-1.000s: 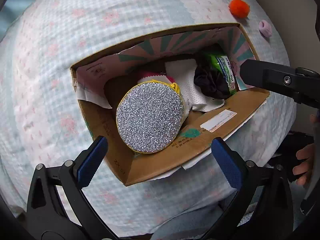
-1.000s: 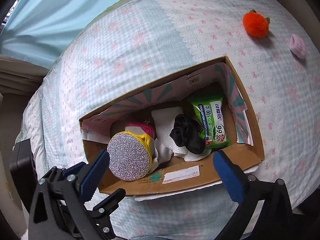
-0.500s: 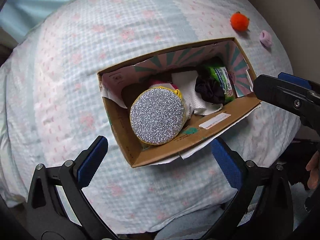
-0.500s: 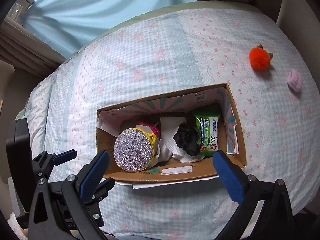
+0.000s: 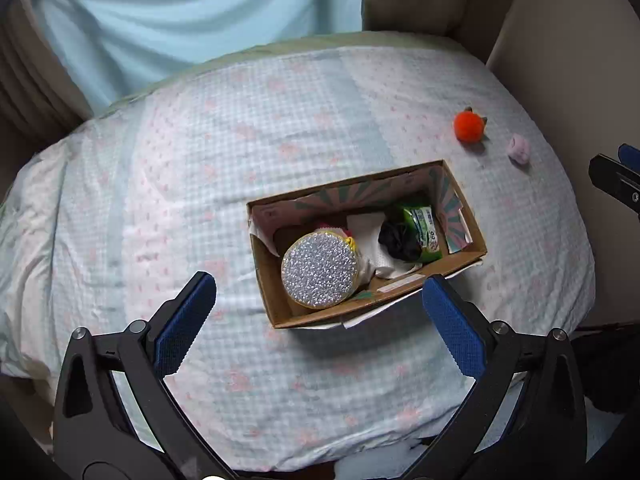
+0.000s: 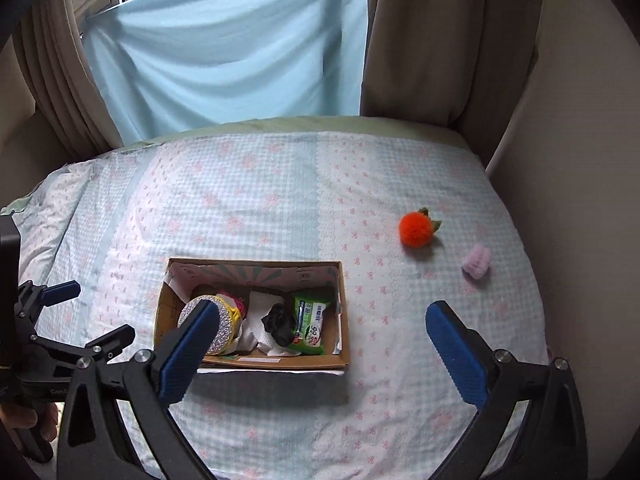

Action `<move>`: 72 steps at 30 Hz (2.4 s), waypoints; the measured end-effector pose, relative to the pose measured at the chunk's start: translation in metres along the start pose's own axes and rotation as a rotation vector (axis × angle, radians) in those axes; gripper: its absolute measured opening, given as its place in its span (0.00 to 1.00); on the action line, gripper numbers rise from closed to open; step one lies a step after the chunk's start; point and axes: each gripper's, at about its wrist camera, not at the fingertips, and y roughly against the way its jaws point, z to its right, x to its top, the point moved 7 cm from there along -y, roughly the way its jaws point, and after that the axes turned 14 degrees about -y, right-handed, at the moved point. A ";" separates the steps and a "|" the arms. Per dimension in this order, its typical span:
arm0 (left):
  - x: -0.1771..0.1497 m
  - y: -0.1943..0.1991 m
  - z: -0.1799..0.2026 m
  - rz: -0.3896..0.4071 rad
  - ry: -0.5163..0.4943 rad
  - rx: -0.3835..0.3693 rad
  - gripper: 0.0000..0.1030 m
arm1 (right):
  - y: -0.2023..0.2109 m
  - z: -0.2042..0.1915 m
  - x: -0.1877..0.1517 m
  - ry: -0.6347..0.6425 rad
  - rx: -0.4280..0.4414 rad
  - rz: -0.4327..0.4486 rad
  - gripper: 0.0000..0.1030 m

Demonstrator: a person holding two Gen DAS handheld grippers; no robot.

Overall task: Organize soft objects
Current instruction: 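Move both tools back toward the orange pompom and pink hair tie, then grasp the orange pompom with the left tool while the right grasps the pink hair tie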

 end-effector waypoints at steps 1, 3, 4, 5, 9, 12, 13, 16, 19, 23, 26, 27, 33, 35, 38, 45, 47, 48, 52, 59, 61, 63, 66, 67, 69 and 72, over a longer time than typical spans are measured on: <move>0.006 0.009 0.004 0.022 0.005 0.002 1.00 | 0.008 0.007 0.005 0.000 -0.009 0.027 1.00; 0.020 0.023 0.013 0.064 0.011 0.003 1.00 | 0.020 0.021 0.012 -0.001 -0.011 0.055 1.00; 0.027 0.028 0.019 0.083 0.013 0.002 1.00 | 0.023 0.029 0.015 -0.005 -0.010 0.057 1.00; 0.034 0.033 0.026 0.100 0.014 0.001 1.00 | 0.026 0.037 0.017 -0.013 -0.012 0.060 1.00; 0.067 0.038 0.059 0.151 0.018 -0.026 1.00 | 0.033 0.078 0.025 -0.044 -0.053 0.100 1.00; 0.090 0.028 0.085 0.149 0.007 -0.028 1.00 | 0.031 0.110 0.036 -0.073 -0.079 0.106 1.00; 0.098 0.025 0.094 0.152 0.003 -0.035 1.00 | 0.030 0.122 0.040 -0.087 -0.082 0.107 1.00; 0.123 0.012 0.120 0.155 -0.014 -0.061 1.00 | 0.022 0.154 0.050 -0.124 -0.106 0.095 1.00; 0.151 -0.004 0.145 0.156 -0.034 -0.087 1.00 | 0.012 0.185 0.058 -0.171 -0.115 0.080 1.00; 0.189 -0.032 0.172 0.148 -0.054 -0.134 1.00 | -0.010 0.222 0.070 -0.245 -0.128 0.054 1.00; 0.217 -0.061 0.188 0.128 -0.076 -0.169 1.00 | -0.031 0.244 0.078 -0.301 -0.138 0.035 1.00; 0.226 -0.070 0.193 0.122 -0.086 -0.179 1.00 | -0.039 0.251 0.081 -0.320 -0.140 0.026 1.00; 0.271 -0.135 0.221 0.072 -0.190 -0.239 1.00 | -0.094 0.283 0.086 -0.445 -0.129 -0.050 1.00; 0.283 -0.158 0.228 0.053 -0.223 -0.262 1.00 | -0.113 0.292 0.084 -0.487 -0.125 -0.081 1.00; 0.297 -0.189 0.238 0.034 -0.286 -0.280 1.00 | -0.140 0.303 0.082 -0.546 -0.109 -0.109 1.00; 0.307 -0.273 0.262 -0.074 -0.374 -0.341 0.99 | -0.202 0.321 0.082 -0.627 -0.129 -0.156 1.00; 0.308 -0.294 0.268 -0.106 -0.381 -0.356 0.98 | -0.223 0.326 0.082 -0.634 -0.142 -0.187 0.97; 0.308 -0.304 0.272 -0.120 -0.386 -0.361 0.98 | -0.233 0.329 0.081 -0.637 -0.147 -0.204 0.96; 0.312 -0.341 0.282 -0.159 -0.412 -0.369 0.94 | -0.272 0.337 0.077 -0.639 -0.161 -0.261 0.95; 0.305 -0.393 0.297 -0.244 -0.423 -0.365 0.79 | -0.330 0.339 0.068 -0.623 -0.148 -0.344 0.79; 0.305 -0.402 0.298 -0.251 -0.410 -0.356 0.76 | -0.342 0.337 0.064 -0.616 -0.143 -0.364 0.71; 0.307 -0.406 0.301 -0.242 -0.413 -0.352 0.68 | -0.352 0.336 0.061 -0.615 -0.142 -0.375 0.66; 0.308 -0.415 0.306 -0.251 -0.424 -0.336 0.43 | -0.361 0.335 0.058 -0.619 -0.145 -0.386 0.50; 0.306 -0.419 0.306 -0.265 -0.423 -0.321 0.42 | -0.362 0.336 0.057 -0.621 -0.150 -0.386 0.46; 0.307 -0.423 0.306 -0.265 -0.406 -0.317 0.34 | -0.363 0.336 0.056 -0.610 -0.169 -0.379 0.40; 0.306 -0.422 0.307 -0.249 -0.400 -0.328 0.32 | -0.367 0.336 0.055 -0.589 -0.186 -0.386 0.38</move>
